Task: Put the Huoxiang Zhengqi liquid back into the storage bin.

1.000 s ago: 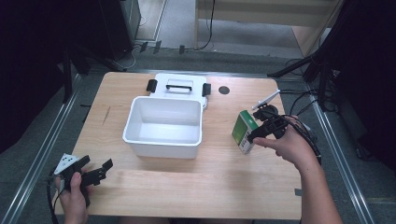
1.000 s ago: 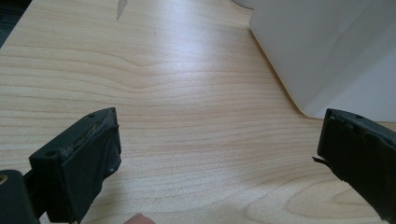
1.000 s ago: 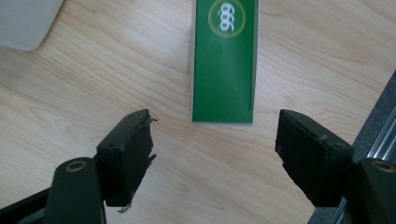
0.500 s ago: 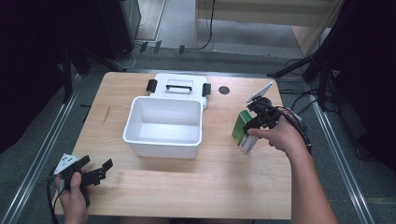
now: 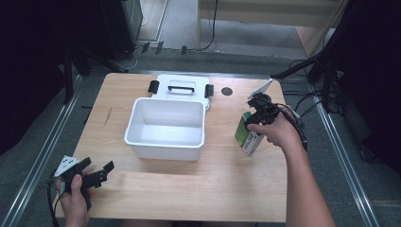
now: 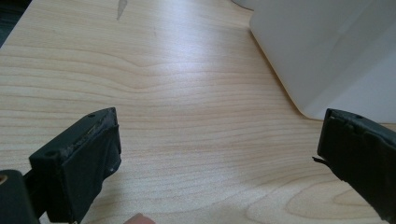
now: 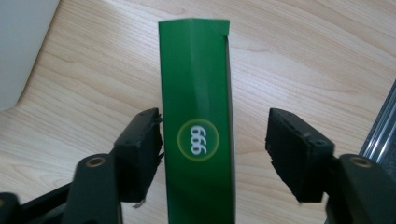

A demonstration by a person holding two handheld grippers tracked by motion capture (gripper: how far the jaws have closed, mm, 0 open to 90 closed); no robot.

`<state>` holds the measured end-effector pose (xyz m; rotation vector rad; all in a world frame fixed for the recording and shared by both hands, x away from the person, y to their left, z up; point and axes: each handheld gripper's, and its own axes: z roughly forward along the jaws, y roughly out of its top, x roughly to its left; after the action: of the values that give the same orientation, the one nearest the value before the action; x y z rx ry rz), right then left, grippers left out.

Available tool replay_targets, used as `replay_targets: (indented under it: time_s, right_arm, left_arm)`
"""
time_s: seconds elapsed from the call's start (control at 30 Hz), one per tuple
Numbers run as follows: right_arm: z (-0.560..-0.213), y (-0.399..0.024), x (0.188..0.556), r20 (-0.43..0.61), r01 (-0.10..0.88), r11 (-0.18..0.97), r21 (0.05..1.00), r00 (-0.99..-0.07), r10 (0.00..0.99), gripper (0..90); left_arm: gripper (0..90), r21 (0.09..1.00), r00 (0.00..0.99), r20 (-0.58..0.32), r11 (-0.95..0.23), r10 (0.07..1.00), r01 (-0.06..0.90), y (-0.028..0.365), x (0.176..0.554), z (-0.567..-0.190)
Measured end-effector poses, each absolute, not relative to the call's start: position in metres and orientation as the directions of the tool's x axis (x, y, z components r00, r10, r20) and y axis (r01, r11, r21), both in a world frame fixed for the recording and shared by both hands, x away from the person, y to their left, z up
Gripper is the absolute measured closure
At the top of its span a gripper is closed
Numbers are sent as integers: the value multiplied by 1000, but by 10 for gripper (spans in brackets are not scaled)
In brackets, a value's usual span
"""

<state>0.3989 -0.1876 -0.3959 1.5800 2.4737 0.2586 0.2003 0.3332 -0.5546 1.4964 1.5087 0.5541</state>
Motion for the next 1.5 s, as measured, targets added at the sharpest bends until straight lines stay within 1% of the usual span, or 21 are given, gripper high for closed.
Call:
replay_targets:
  time_s: [0.07, 0.1, 0.13, 0.17, 0.23, 0.3, 0.37, 0.53, 0.67, 0.8, 0.97, 1.0, 1.03, 1.17, 1.37, 1.5]
  right_arm:
    - [-398, -187, 401, -62, 876, 416, 243, -414, 908, 435]
    - [-398, -187, 401, -62, 876, 416, 243, -414, 908, 435]
    - [-399, -186, 402, -56, 877, 419, 236, -418, 907, 476]
    - [-400, -185, 403, -53, 879, 417, 232, -417, 907, 494]
    - [-400, -185, 403, -45, 874, 428, 230, -430, 902, 571]
    - [-400, -183, 403, -46, 868, 442, 228, -444, 895, 615]
    - [-399, -182, 402, -33, 863, 451, 229, -456, 889, 637]
    - [-398, -179, 399, -38, 833, 507, 219, -512, 858, 646]
    - [-394, -174, 393, -55, 761, 610, 221, -615, 787, 647]
    - [-385, -168, 387, -65, 684, 686, 250, -694, 717, 648]
    - [-366, -157, 378, -93, 619, 738, 269, -746, 660, 648]
    - [-366, -157, 378, -93, 619, 738, 269, -746, 660, 648]
    - [-356, -152, 374, -114, 582, 766, 273, -771, 627, 648]
    - [-341, -143, 368, -132, 531, 797, 286, -802, 582, 649]
    - [-317, -132, 361, -139, 472, 818, 329, -833, 536, 649]
    - [-303, -126, 359, -150, 448, 829, 334, -843, 516, 649]
  left_arm:
    - [1, 827, 150, -285, 163, 947, 537, 333, 200, -555]
    - [1, 827, 150, -285, 163, 947, 537, 333, 200, -555]
    - [0, 828, 149, -287, 167, 946, 535, 333, 201, -555]
    - [0, 828, 151, -287, 165, 946, 536, 333, 200, -555]
    - [0, 828, 151, -286, 164, 946, 537, 333, 200, -555]
    - [1, 828, 150, -288, 167, 946, 535, 333, 200, -555]
    - [0, 828, 149, -288, 167, 946, 535, 333, 201, -555]
    - [0, 828, 149, -288, 168, 946, 535, 333, 201, -555]
    - [0, 828, 149, -287, 167, 946, 535, 333, 201, -555]
    - [0, 828, 149, -287, 166, 946, 536, 333, 201, -555]
    - [0, 829, 148, -287, 168, 946, 534, 333, 201, -555]
    - [0, 829, 148, -287, 168, 946, 534, 333, 201, -555]
    - [1, 829, 148, -287, 168, 946, 534, 333, 201, -555]
    - [1, 828, 148, -287, 167, 946, 536, 333, 201, -555]
    - [1, 828, 149, -287, 167, 946, 535, 333, 201, -555]
    - [1, 828, 147, -286, 166, 947, 536, 333, 201, -555]
